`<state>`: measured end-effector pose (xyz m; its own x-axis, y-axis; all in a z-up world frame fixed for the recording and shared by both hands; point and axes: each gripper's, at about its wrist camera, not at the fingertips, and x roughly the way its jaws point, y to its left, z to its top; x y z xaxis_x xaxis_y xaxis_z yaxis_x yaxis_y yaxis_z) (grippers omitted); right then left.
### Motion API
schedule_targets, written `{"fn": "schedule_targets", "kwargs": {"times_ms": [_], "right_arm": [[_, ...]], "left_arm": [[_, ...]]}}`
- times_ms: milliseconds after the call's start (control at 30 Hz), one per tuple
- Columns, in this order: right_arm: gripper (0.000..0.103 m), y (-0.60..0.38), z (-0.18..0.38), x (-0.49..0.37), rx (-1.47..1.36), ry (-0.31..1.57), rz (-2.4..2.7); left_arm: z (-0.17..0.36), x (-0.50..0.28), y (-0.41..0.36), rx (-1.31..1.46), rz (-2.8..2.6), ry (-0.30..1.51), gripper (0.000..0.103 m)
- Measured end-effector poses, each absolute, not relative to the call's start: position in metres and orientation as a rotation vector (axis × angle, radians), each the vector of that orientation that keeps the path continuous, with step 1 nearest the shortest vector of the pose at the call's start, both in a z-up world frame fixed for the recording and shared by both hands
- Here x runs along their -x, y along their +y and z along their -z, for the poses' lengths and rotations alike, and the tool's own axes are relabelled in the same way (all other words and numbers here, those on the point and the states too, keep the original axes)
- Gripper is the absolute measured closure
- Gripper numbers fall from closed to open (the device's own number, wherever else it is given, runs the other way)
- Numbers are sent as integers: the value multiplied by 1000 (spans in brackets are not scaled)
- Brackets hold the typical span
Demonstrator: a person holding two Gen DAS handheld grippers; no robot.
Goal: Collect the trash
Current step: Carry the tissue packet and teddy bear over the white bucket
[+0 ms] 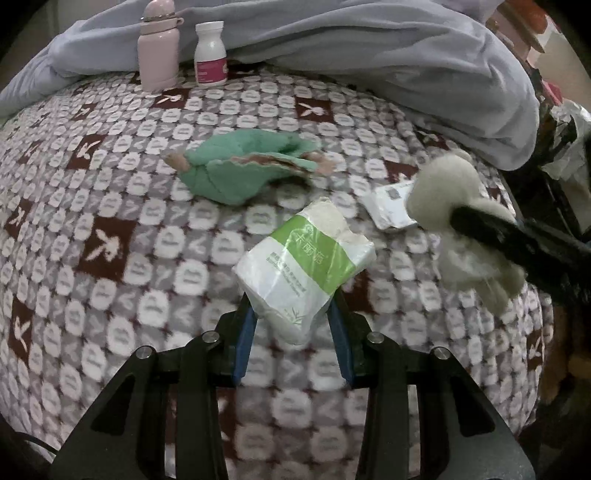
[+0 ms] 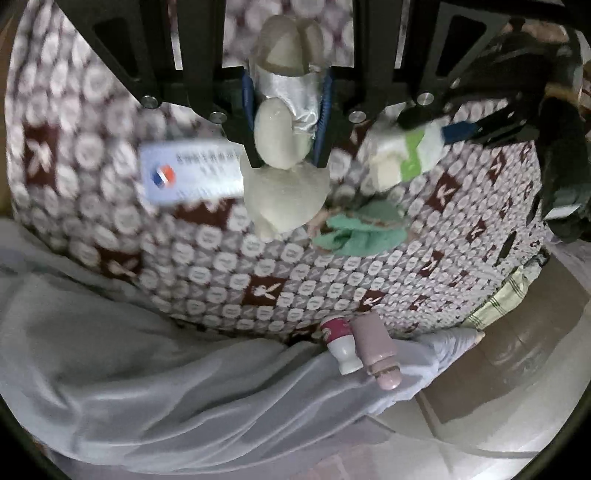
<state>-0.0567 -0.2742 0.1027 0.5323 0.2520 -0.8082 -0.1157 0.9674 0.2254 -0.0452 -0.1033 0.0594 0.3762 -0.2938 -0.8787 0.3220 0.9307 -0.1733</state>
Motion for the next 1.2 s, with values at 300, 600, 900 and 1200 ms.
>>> {"fn": "schedule_targets", "kwargs": {"times_ms": [300, 600, 900, 1200], "right_arm": [[77, -297, -108, 126, -155, 965, -163], [77, -314, -113, 160, -170, 940, -123], [77, -336, -120, 181, -204, 919, -84], [77, -362, -124, 198, -219, 911, -31]], "left_arm": [[-69, 79, -135, -54, 421, 1097, 67], [-79, 101, -159, -81, 434, 1074, 67], [-86, 115, -181, -98, 454, 1058, 67], [-88, 125, -209, -119, 497, 1055, 67]]}}
